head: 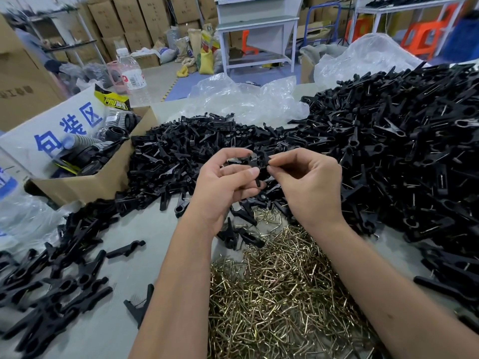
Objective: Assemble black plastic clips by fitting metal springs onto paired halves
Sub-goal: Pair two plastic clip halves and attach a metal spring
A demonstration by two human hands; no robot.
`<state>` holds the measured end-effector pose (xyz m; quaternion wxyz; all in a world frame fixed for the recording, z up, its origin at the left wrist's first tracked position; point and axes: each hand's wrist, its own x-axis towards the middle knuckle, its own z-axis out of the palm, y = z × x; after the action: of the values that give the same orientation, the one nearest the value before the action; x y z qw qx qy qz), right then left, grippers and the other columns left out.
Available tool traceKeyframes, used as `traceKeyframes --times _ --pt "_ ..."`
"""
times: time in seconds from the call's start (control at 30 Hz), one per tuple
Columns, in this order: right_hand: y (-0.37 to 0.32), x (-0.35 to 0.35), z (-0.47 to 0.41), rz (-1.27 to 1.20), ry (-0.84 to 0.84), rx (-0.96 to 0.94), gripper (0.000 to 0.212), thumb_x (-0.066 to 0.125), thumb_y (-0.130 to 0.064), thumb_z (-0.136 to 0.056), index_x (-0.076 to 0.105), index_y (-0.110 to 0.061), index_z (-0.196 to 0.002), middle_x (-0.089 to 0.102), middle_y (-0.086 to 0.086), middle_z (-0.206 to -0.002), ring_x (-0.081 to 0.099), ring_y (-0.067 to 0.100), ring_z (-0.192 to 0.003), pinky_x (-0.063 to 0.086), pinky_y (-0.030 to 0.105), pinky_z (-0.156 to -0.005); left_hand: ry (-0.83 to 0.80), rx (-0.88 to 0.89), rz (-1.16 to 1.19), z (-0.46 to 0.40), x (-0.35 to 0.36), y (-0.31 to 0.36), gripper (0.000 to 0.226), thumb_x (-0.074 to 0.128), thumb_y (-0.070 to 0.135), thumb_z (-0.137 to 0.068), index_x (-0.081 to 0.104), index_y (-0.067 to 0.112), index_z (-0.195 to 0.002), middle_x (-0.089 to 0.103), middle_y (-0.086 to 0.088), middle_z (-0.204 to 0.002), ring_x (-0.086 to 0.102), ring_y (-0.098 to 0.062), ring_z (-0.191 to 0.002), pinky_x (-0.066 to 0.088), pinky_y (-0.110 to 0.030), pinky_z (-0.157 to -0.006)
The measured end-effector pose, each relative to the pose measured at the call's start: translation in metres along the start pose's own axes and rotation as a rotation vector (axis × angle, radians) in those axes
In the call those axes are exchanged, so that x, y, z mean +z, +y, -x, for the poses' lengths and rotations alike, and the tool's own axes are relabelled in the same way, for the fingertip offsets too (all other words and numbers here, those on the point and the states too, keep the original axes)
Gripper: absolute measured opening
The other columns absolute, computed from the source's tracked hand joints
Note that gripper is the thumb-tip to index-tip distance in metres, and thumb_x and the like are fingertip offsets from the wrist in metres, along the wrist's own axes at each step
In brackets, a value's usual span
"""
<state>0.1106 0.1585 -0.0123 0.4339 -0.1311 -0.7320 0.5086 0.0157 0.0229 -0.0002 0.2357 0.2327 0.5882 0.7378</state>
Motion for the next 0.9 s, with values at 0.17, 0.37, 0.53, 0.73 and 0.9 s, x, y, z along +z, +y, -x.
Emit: traceKeyframes --times 0.17,0.37,0.53,0.73,0.9 --pt "-0.0023 0.0003 0.0030 0.087 0.006 -0.090 0.015 0.084 0.002 -0.080 0.080 -0.012 -0.082 0.077 -0.008 -0.082 0.074 0.008 -0.081 0.060 0.024 -0.078 -0.006 -0.014 0.018 -0.0002 0.0007 0.0000 0.032 0.075 -0.003 -0.088 0.067 0.008 -0.117 0.073 -0.003 -0.081 0.073 -0.019 -0.071 0.062 -0.031 -0.070" --pt "-0.0042 -0.0020 0.0024 0.172 0.004 -0.188 0.015 0.083 0.002 -0.080 0.080 -0.013 -0.081 0.076 -0.009 -0.082 0.073 0.005 -0.081 0.060 0.023 -0.075 -0.009 0.005 0.011 -0.0004 -0.0011 -0.0013 0.032 0.077 -0.004 -0.086 0.068 0.008 -0.114 0.073 -0.002 -0.078 0.071 -0.017 -0.070 0.062 -0.032 -0.069" --pt "-0.0040 -0.0026 0.0024 0.247 0.017 -0.251 0.017 0.081 0.004 -0.079 0.079 -0.013 -0.081 0.075 -0.008 -0.081 0.072 0.005 -0.080 0.059 0.028 -0.072 0.006 0.027 0.005 0.0002 -0.0003 -0.0013 0.035 0.078 -0.004 -0.085 0.067 0.006 -0.117 0.072 -0.003 -0.078 0.070 -0.018 -0.070 0.061 -0.030 -0.066" --pt "-0.0053 -0.0009 0.0044 0.284 0.030 -0.284 0.017 0.079 0.006 -0.078 0.079 -0.011 -0.080 0.075 -0.006 -0.081 0.071 0.006 -0.080 0.058 0.030 -0.072 0.020 0.032 -0.008 0.0002 -0.0010 -0.0007 0.035 0.079 -0.003 -0.085 0.069 0.008 -0.116 0.072 -0.004 -0.078 0.070 -0.018 -0.071 0.061 -0.029 -0.066" --pt "-0.0076 -0.0003 0.0045 0.294 -0.004 -0.299 0.016 0.078 0.005 -0.079 0.078 -0.011 -0.080 0.074 -0.006 -0.080 0.070 0.006 -0.079 0.058 0.029 -0.071 0.016 0.037 -0.005 0.0001 -0.0005 -0.0006 0.035 0.080 -0.002 -0.084 0.068 0.007 -0.116 0.072 -0.004 -0.077 0.070 -0.018 -0.070 0.061 -0.030 -0.065"
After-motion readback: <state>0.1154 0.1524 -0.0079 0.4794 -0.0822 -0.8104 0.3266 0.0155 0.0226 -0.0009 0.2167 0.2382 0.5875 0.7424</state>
